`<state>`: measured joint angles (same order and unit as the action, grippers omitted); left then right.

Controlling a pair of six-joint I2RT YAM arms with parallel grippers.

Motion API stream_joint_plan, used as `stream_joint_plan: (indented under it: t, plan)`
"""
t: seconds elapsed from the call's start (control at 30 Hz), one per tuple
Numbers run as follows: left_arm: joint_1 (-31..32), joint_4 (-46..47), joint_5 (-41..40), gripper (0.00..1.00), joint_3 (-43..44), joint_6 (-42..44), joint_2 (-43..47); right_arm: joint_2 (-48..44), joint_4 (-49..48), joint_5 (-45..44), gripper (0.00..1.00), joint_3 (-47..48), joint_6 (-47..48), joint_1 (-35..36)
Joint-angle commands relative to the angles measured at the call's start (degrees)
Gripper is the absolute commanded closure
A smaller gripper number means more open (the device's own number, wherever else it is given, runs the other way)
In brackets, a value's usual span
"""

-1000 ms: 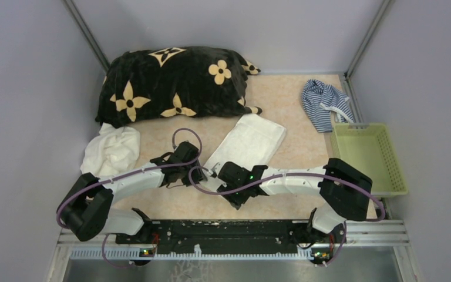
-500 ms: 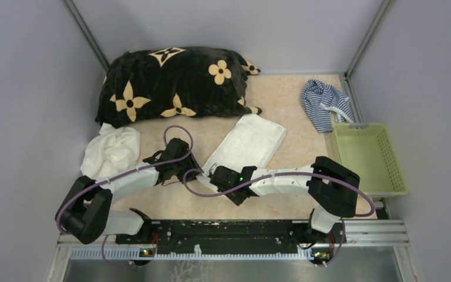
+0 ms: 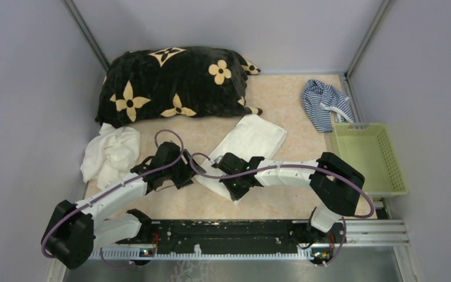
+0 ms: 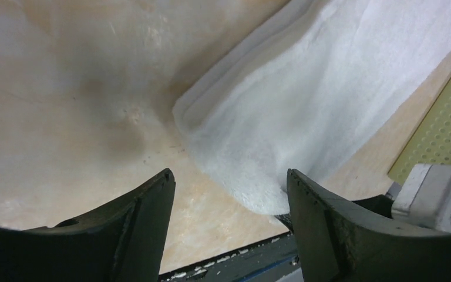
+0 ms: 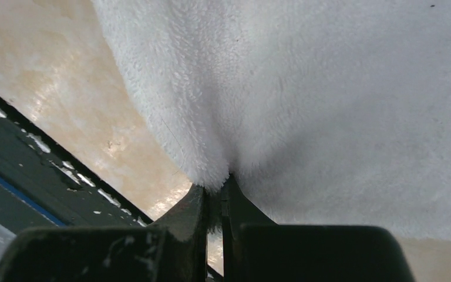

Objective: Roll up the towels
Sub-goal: Roll the towel at the center of the board.

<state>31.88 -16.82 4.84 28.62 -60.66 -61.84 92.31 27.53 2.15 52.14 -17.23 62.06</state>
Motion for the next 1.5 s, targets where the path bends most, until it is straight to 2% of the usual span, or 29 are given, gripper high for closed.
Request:
stream_joint_plan:
  t: [0.0,0.3,0.47,0.67,0.87,1.2,1.33,1.47]
  plan:
    - [2.9,3.7,3.5,0.24,-2.6,-7.3,-1.0,-0.9,-5.8,7.9,1.0,-0.2,-3.0,-1.0]
    - [10.2,8.6,0.1,0.25,-2.8,-17.0,-7.4,-1.0,-6.8,8.7,1.0,-0.2,-4.8,-1.7]
    - [11.7,9.1,-3.1,0.39,-3.3,-20.3,-9.1,-1.4,-7.1,8.4,1.0,-0.7,-5.4,-1.7]
    - [11.8,6.3,-10.8,0.53,-2.3,-20.5,-9.4,-2.1,-7.4,9.1,1.0,-1.5,-5.3,-1.7]
    - [11.3,3.3,-18.4,0.59,-2.1,-20.8,-8.6,-3.4,-7.1,9.9,1.0,-2.5,-4.9,-1.7]
    - [8.4,-0.1,-23.1,0.65,-2.4,-18.0,-6.2,-4.7,-7.1,11.8,1.0,-3.4,-3.8,-1.6]
    - [8.3,-1.6,-23.4,0.71,-0.4,-15.5,-7.3,-4.6,-7.2,12.5,1.0,-3.4,-3.3,-1.7]
    - [8.3,-4.8,-25.8,0.84,3.3,-12.3,-8.6,-4.0,-7.3,13.8,1.0,-3.3,-2.7,-1.8]
